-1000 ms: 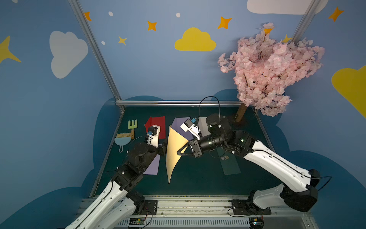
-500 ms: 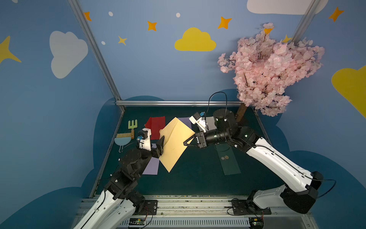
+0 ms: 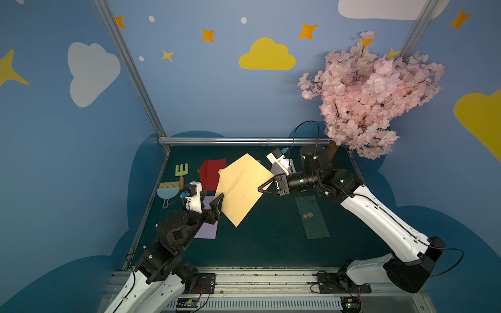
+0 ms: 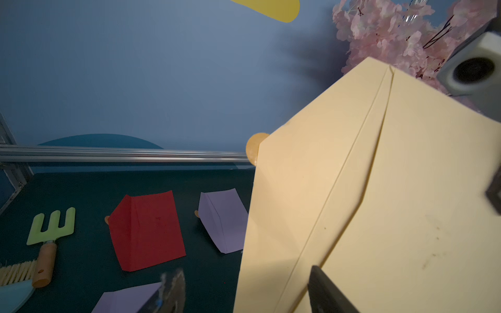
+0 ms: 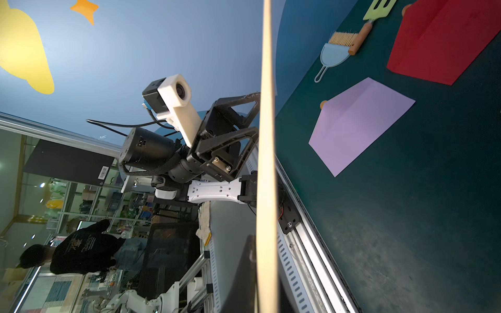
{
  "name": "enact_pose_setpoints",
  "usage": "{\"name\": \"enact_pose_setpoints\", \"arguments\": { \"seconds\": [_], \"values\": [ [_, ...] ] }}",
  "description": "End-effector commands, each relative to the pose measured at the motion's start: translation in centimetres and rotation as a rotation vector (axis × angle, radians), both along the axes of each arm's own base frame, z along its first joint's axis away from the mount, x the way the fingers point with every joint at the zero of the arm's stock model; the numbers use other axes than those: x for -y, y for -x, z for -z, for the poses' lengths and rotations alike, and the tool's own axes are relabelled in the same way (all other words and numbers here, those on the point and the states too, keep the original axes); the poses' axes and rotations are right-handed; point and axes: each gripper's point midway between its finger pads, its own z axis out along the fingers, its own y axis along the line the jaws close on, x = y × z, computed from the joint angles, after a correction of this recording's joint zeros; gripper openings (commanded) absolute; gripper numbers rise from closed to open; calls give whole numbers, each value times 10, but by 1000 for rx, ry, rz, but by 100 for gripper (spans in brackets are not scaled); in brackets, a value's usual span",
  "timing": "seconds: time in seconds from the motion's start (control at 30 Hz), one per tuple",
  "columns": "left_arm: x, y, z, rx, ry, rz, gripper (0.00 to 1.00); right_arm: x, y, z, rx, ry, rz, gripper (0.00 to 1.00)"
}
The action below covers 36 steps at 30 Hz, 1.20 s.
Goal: Open the envelope
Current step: Open the envelope flap on the envelope, then place the envelope at the center of the board.
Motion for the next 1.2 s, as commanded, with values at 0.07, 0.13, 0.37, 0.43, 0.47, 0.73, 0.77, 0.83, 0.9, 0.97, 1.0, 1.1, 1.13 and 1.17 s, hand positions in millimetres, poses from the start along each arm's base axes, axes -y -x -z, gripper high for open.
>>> {"name": "enact_pose_setpoints", "arguments": {
  "seconds": [0.07,0.13,0.37,0.43,0.47,0.73,0.77,0.83,0.9,0.97,1.0,1.1,1.13,1.17],
  "values": [
    [-21,9,-11,11,24,-79,72,-14,0,62,-124,140,-149,0],
    [-28,12,-13,22,26,-104,72,-20,-3,88,-170,184,-190,0],
    [-39,19,-14,26,11,-134,72,-26,-20,169,-297,369,-222,0],
    [-41,19,-14,30,13,-140,72,-26,-26,183,-302,409,-223,0],
    [-41,20,-15,32,15,-139,72,-26,-30,191,-304,429,-228,0],
    [-41,20,-14,32,6,-142,72,-33,-50,222,-341,489,-294,0],
    [-42,20,-14,33,5,-145,72,-34,-52,226,-351,485,-294,0],
    [-43,20,-14,33,3,-149,72,-33,-58,233,-371,480,-289,0],
    [-44,21,-14,33,2,-152,72,-32,-61,242,-389,478,-291,0],
    [-44,20,-13,31,-2,-153,72,-30,-62,250,-405,486,-292,0],
    [-44,20,-13,30,-3,-155,72,-30,-63,252,-409,487,-292,0],
    [-44,19,-13,30,-5,-156,72,-26,-67,261,-426,491,-288,0],
    [-44,19,-12,28,-7,-156,72,-24,-69,263,-428,494,-284,0],
    [-44,18,-12,29,-7,-158,72,-24,-72,266,-431,496,-279,0]
  ]
}}
